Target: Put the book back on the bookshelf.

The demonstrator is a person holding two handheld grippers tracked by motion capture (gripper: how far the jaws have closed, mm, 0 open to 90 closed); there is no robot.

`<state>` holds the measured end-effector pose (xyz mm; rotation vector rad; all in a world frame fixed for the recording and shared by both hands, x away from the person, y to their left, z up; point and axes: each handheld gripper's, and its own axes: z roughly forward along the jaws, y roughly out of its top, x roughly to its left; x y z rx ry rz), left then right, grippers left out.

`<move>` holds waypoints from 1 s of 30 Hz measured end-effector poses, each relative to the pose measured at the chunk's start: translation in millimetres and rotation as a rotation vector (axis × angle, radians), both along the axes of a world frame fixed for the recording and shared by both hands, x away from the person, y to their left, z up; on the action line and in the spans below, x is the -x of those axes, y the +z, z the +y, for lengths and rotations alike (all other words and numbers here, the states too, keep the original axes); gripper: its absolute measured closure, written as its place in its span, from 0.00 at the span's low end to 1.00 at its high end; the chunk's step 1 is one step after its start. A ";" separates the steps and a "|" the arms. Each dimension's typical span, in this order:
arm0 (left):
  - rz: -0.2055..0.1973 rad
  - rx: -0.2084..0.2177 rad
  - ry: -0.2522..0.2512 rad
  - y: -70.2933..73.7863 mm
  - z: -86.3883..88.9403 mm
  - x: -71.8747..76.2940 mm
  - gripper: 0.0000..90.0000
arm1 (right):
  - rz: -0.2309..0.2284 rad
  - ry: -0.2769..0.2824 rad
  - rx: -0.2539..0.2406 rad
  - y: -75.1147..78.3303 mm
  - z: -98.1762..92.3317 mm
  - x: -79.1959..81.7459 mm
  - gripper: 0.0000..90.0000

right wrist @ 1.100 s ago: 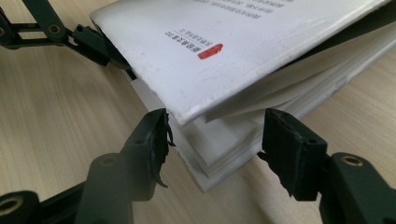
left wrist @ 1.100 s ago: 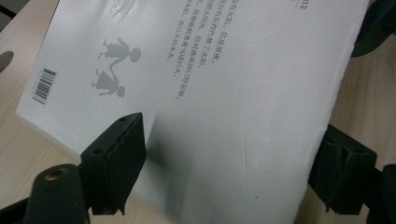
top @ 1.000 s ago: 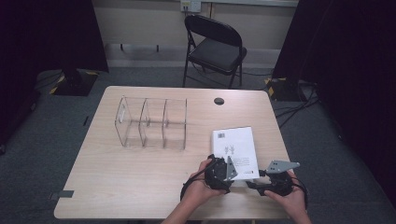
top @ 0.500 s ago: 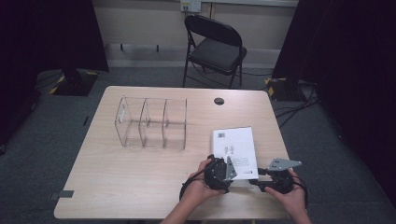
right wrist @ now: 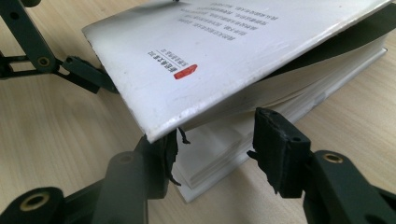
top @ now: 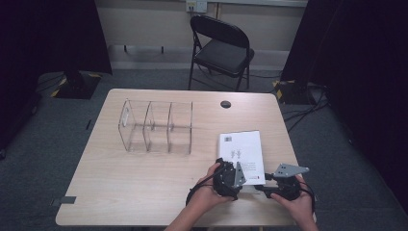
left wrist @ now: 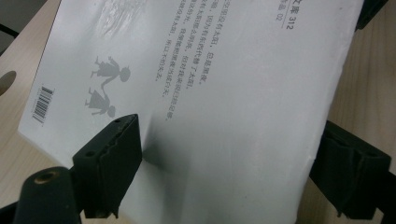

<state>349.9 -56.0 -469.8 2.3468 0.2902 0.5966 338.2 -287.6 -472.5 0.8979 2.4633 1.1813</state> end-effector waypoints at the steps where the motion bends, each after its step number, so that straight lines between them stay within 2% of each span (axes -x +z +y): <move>1: 0.006 -0.004 -0.004 0.0 -0.2 0.0 0.16 | 0.000 -0.002 -0.003 0.2 0.1 0.5 0.56; 3: 0.006 -0.008 -0.006 0.4 -0.1 -0.7 0.16 | 0.002 -0.007 -0.007 0.5 0.3 0.5 0.56; 6: -0.001 0.015 -0.008 -0.6 -1.6 -1.1 0.15 | 0.006 -0.008 -0.014 0.9 0.3 0.5 0.56; 8: -0.005 0.009 -0.005 -0.4 -3.0 -0.5 0.14 | 0.003 -0.012 -0.018 1.6 0.6 0.5 0.56; 9: -0.017 -0.016 -0.016 0.7 -3.4 -1.2 0.14 | 0.000 -0.012 -0.017 2.4 0.7 1.0 0.56; 10: -0.006 0.008 -0.006 -0.8 -5.6 -0.4 0.13 | -0.003 -0.010 -0.021 2.8 1.0 1.1 0.56; 11: -0.012 0.006 -0.003 -1.3 -7.2 -0.5 0.11 | -0.003 -0.011 -0.024 3.1 1.1 1.1 0.56; 12: -0.027 -0.034 -0.019 0.2 -7.4 -1.9 0.10 | -0.003 -0.012 -0.025 3.2 1.2 1.2 0.56; 13: -0.034 -0.031 -0.015 -0.6 -8.2 -2.7 0.10 | -0.003 -0.012 -0.024 3.4 1.3 1.3 0.56; 14: -0.023 -0.006 0.008 -2.3 -9.3 -2.7 0.10 | -0.002 -0.013 -0.024 3.4 1.3 1.3 0.56; 15: -0.023 0.001 0.011 -2.2 -9.5 -4.5 0.10 | -0.002 -0.013 -0.023 3.4 1.3 1.3 0.56; 17: -0.020 0.001 0.021 -2.0 -9.9 -6.2 0.10 | 0.000 -0.012 -0.024 3.5 1.3 1.4 0.56; 18: -0.018 -0.024 0.013 -1.2 -9.6 -7.3 0.09 | 0.001 -0.012 -0.024 3.5 1.2 1.4 0.56; 19: -0.025 0.000 0.019 -2.9 -11.4 -7.6 0.08 | 0.004 -0.014 -0.029 3.3 1.1 1.2 0.56; 20: -0.023 0.000 0.030 -3.7 -12.1 -6.9 0.06 | 0.007 -0.018 -0.030 3.3 1.0 1.3 0.56; 21: -0.027 -0.034 0.019 -2.5 -12.0 -7.7 0.06 | 0.007 -0.018 -0.030 3.2 0.9 1.2 0.56; 22: -0.021 0.007 0.033 -5.4 -14.1 -7.2 0.05 | 0.008 -0.016 -0.031 3.1 0.9 1.2 0.56; 23: -0.028 0.003 0.036 -5.2 -14.3 -7.6 0.04 | 0.007 -0.017 -0.028 3.1 0.9 1.2 0.56; 27: -0.034 -0.002 0.028 -4.5 -13.8 -7.9 0.08 | 0.013 -0.015 -0.028 1.6 0.3 0.9 0.56; 28: -0.048 -0.041 0.012 -2.2 -11.9 -8.2 0.09 | 0.016 -0.016 -0.028 1.3 0.0 0.8 0.56; 29: -0.044 -0.010 0.017 -4.1 -12.6 -5.7 0.11 | 0.020 -0.014 -0.034 1.0 -0.2 0.8 0.56; 30: -0.074 -0.032 -0.006 -3.2 -11.9 -4.4 0.15 | 0.019 -0.013 -0.032 0.8 -0.1 0.7 0.56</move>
